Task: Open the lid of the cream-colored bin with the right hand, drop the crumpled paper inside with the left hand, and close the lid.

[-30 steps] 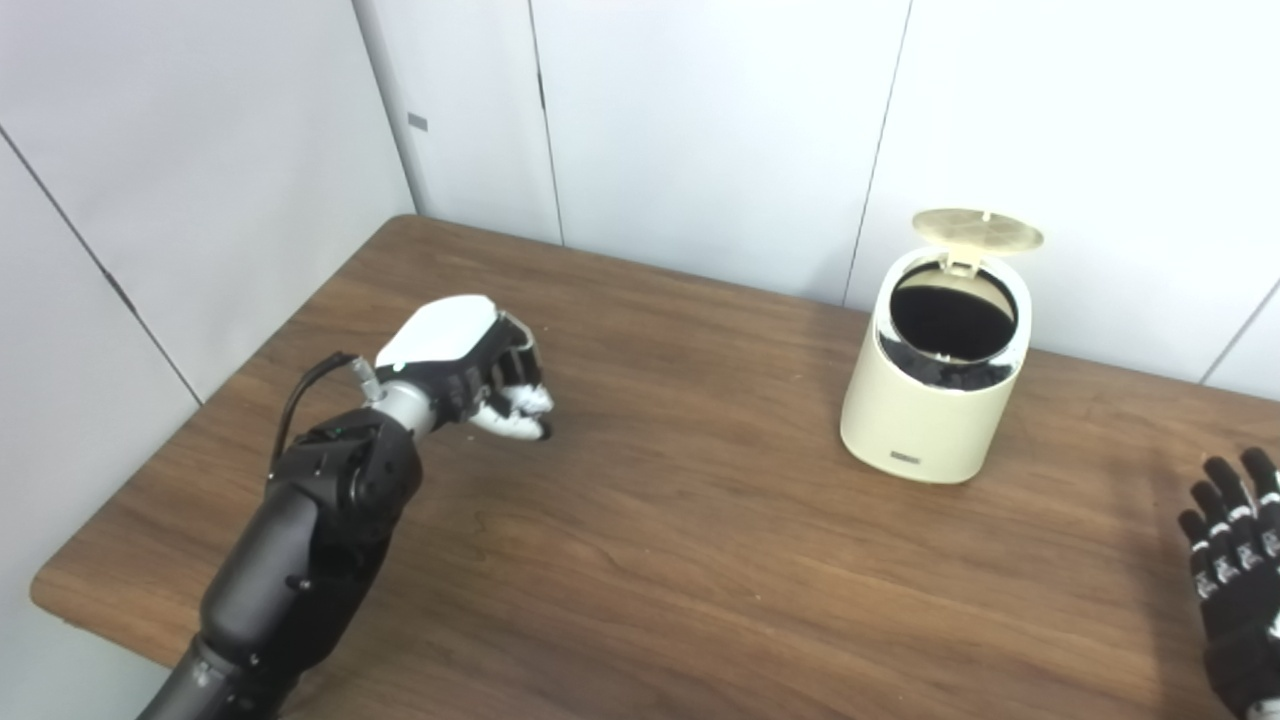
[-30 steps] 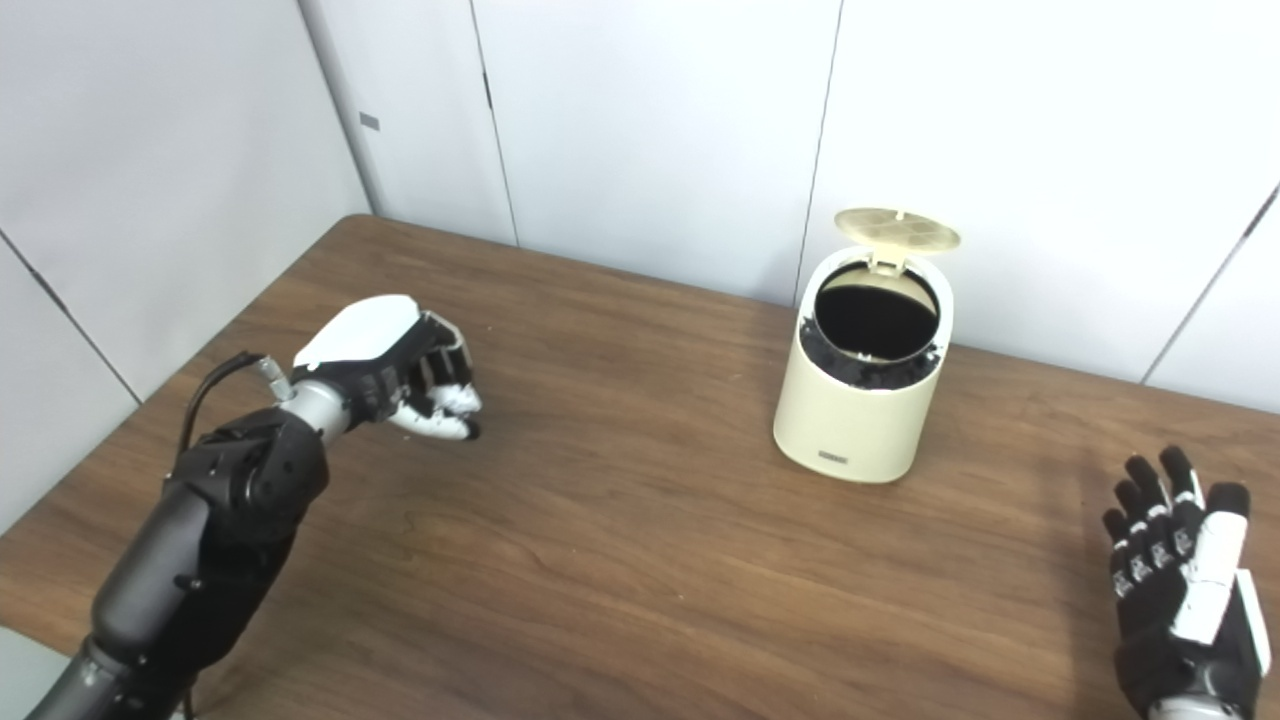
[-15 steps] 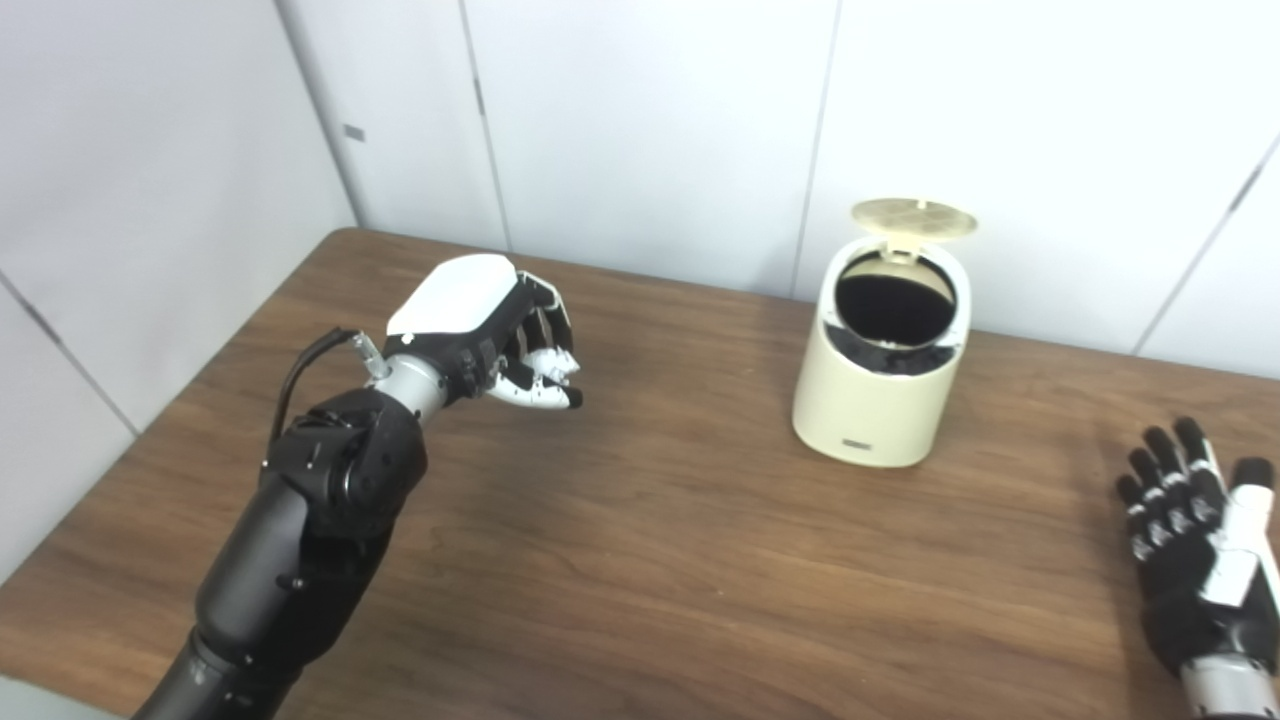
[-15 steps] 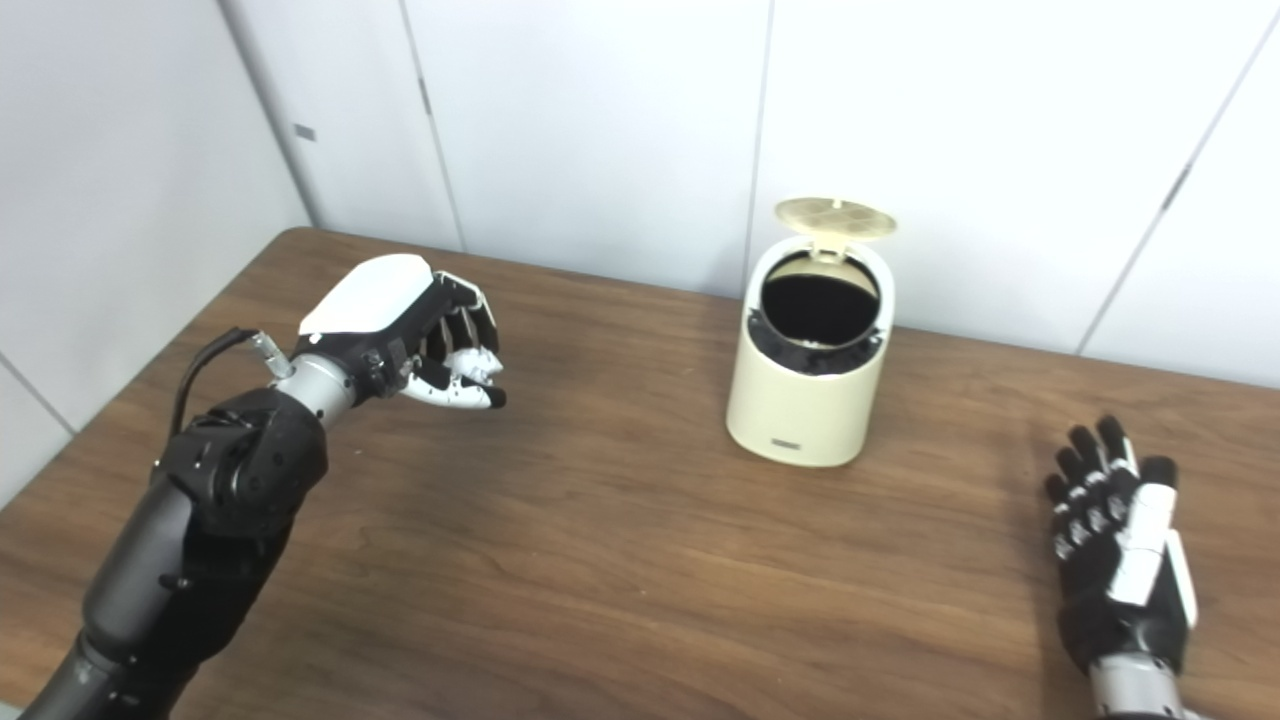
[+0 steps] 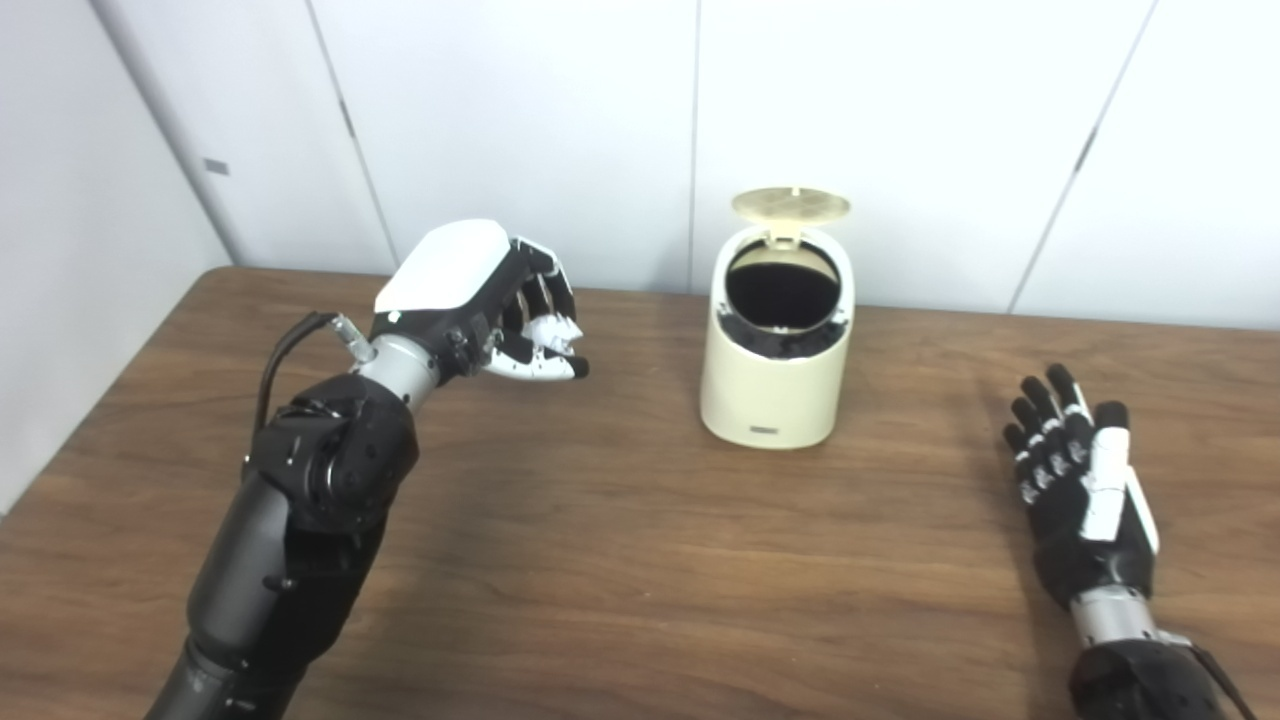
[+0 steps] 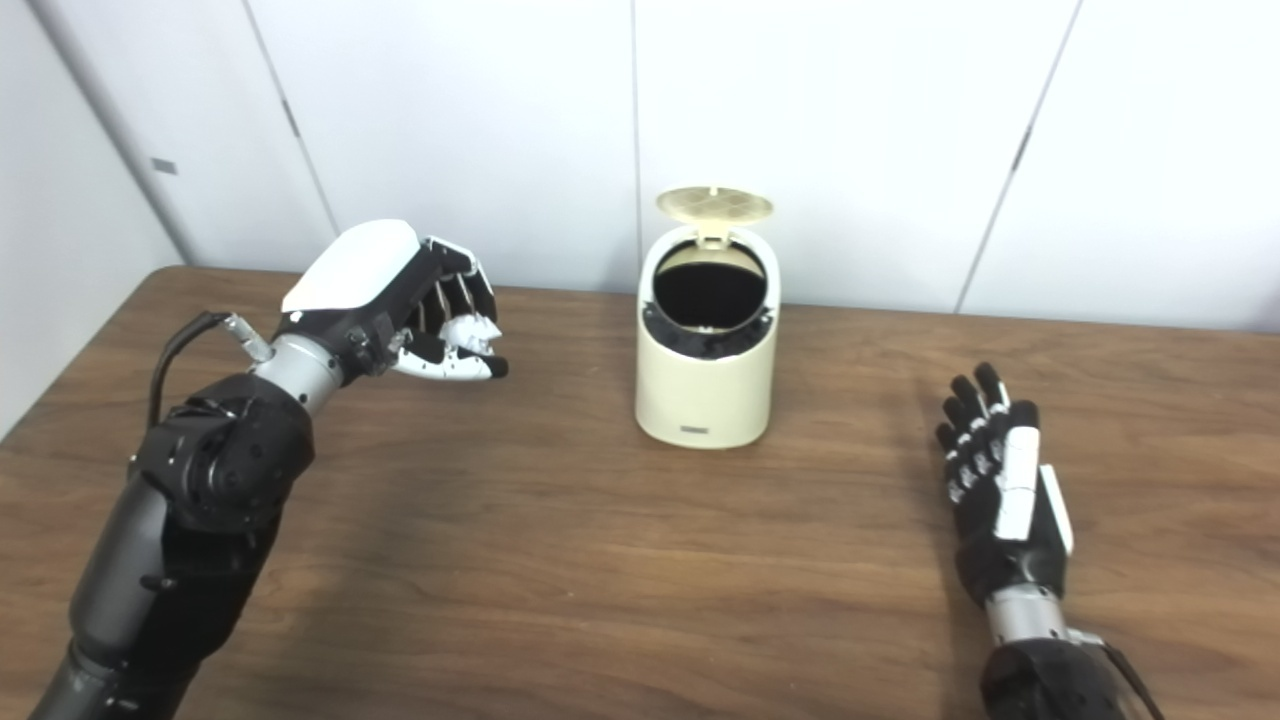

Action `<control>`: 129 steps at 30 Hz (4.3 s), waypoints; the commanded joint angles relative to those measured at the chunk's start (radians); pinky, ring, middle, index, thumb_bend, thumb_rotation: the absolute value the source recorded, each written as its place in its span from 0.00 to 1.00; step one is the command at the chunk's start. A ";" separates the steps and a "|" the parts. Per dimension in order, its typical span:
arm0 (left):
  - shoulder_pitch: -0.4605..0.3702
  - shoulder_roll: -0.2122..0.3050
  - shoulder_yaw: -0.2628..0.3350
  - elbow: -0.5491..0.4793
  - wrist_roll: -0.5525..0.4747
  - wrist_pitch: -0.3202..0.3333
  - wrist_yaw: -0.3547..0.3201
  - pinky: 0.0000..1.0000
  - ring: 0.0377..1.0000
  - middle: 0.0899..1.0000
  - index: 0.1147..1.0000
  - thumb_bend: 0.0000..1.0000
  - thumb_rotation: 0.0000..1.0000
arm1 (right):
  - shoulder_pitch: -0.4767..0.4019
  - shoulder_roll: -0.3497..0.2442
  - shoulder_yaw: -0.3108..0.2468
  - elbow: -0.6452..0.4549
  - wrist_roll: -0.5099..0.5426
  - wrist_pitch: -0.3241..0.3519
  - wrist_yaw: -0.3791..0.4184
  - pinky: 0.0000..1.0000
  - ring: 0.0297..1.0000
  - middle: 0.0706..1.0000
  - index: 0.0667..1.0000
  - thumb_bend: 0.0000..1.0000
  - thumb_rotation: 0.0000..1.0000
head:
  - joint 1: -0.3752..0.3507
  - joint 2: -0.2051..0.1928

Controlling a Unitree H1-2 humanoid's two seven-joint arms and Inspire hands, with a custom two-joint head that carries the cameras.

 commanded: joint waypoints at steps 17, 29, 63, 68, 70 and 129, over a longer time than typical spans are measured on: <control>-0.186 -0.095 -0.106 0.086 0.063 -0.025 0.060 0.33 0.38 0.43 0.42 0.47 0.00 | 0.006 0.036 0.013 -0.006 -0.015 -0.034 -0.013 1.00 0.99 0.95 0.96 0.57 0.94 | -0.052 -0.032; -0.250 -0.187 -0.132 0.213 0.066 -0.041 0.167 0.30 0.34 0.40 0.44 0.46 0.00 | 0.008 0.025 0.019 0.009 -0.023 -0.046 -0.001 0.99 0.98 0.95 0.98 0.57 0.97 | -0.042 -0.042; -0.313 -0.307 -0.217 0.373 0.084 -0.071 0.304 0.28 0.38 0.49 0.43 0.47 0.00 | 0.017 0.021 0.021 -0.014 -0.023 -0.024 -0.007 1.00 0.99 0.94 0.99 0.56 0.98 | -0.048 -0.025; -0.311 -0.311 -0.223 0.403 0.081 -0.084 0.335 0.28 0.36 0.45 0.45 0.47 0.00 | 0.018 0.019 0.022 -0.017 -0.024 -0.019 -0.007 1.00 0.99 0.94 0.99 0.57 0.96 | -0.046 -0.020; -0.310 -0.311 -0.226 0.415 0.082 -0.093 0.351 0.26 0.35 0.45 0.45 0.46 0.00 | 0.017 0.019 0.023 -0.017 -0.029 -0.020 -0.009 1.00 0.99 0.94 0.99 0.56 0.98 | -0.044 -0.020; -0.300 -0.278 -0.340 0.513 0.292 -0.111 0.374 0.65 0.73 0.72 0.43 0.52 0.05 | 0.028 -0.004 0.062 -0.022 -0.020 -0.008 0.017 1.00 0.95 0.85 0.95 0.61 0.96 | -0.024 -0.017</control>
